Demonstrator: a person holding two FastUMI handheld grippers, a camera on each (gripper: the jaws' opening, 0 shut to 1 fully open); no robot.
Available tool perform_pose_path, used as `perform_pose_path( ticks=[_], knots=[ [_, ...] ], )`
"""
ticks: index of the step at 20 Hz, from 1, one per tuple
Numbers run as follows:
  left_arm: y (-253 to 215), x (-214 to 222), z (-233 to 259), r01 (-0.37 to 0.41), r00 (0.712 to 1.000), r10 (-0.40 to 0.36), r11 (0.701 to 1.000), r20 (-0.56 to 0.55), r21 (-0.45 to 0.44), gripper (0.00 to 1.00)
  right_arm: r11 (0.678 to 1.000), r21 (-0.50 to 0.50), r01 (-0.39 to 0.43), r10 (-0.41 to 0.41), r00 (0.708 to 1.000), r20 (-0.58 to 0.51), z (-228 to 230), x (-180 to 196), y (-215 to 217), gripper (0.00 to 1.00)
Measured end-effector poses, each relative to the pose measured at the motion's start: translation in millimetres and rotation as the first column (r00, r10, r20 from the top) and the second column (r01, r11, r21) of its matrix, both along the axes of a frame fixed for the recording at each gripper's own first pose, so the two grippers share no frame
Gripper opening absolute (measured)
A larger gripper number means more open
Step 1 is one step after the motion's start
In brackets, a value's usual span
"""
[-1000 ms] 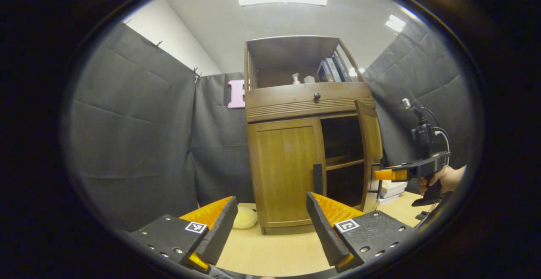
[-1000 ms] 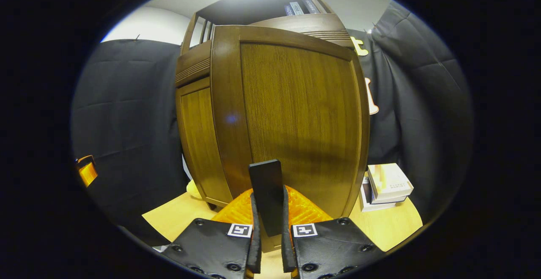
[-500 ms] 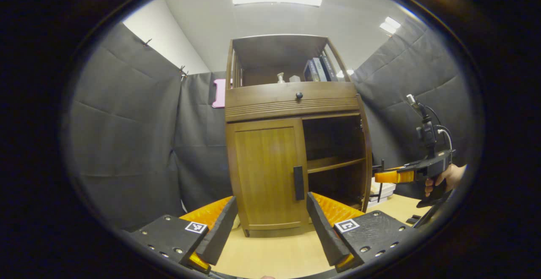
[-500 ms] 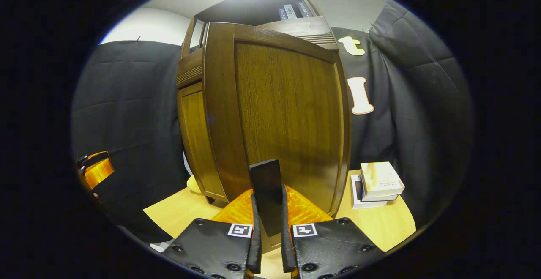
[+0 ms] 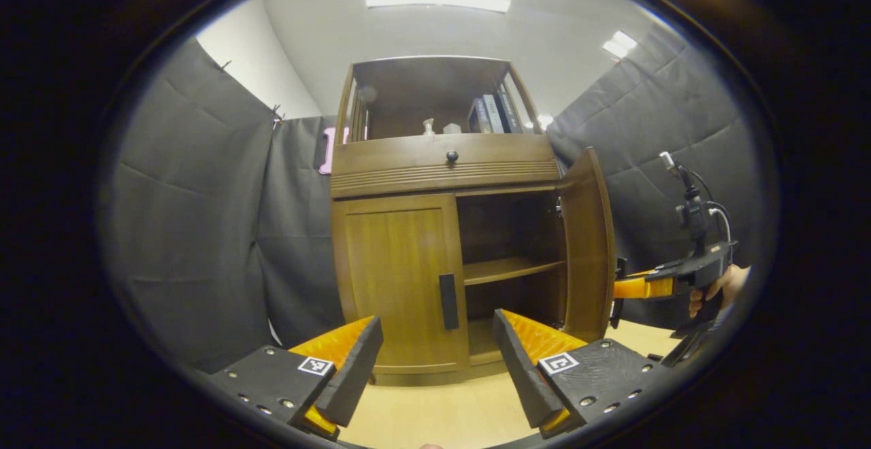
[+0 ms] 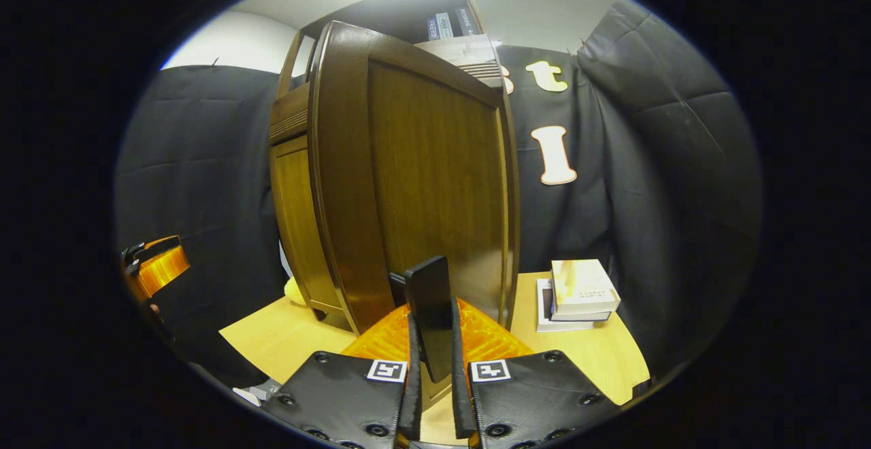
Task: Open the right door of the double-door shoe cabinet with the right hand, and open the left door with the left hand.
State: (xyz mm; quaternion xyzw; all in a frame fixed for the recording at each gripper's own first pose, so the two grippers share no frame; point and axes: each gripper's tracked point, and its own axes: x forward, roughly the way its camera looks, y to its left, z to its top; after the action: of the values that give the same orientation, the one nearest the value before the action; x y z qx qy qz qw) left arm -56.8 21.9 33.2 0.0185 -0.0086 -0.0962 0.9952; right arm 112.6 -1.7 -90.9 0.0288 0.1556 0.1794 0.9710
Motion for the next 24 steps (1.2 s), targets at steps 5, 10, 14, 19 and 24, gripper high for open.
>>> perform_pose_path(
  ticks=[5,10,14,19,24],
  knots=[
    [-2.2,0.1,-0.6,0.021,1.0,-0.021,1.0,-0.001,0.013,0.94,1.0,0.006,0.019,-0.019,1.0,0.0,0.1,0.5,-16.4,0.2],
    [-4.4,4.7,-0.2,0.03,1.0,-0.03,0.999,0.0,0.025,0.94,0.999,0.017,0.036,-0.036,0.999,-0.001,-1.3,2.3,-30.8,0.2],
    [-6.3,3.0,-2.4,0.034,0.999,-0.034,0.999,-0.004,0.029,0.94,0.998,0.021,0.058,-0.058,0.998,-0.006,-1.0,4.8,-45.9,0.2],
    [-6.6,1.4,-4.8,0.036,0.999,-0.036,0.999,-0.008,0.031,0.94,0.996,0.017,0.089,-0.089,0.996,-0.01,-1.2,9.5,-65.0,0.18],
    [-8.3,1.1,-6.4,0.038,0.999,-0.038,0.999,-0.008,0.037,0.94,0.991,0.008,0.132,-0.132,0.991,-0.004,-2.0,10.4,-82.9,0.13]
  ],
)
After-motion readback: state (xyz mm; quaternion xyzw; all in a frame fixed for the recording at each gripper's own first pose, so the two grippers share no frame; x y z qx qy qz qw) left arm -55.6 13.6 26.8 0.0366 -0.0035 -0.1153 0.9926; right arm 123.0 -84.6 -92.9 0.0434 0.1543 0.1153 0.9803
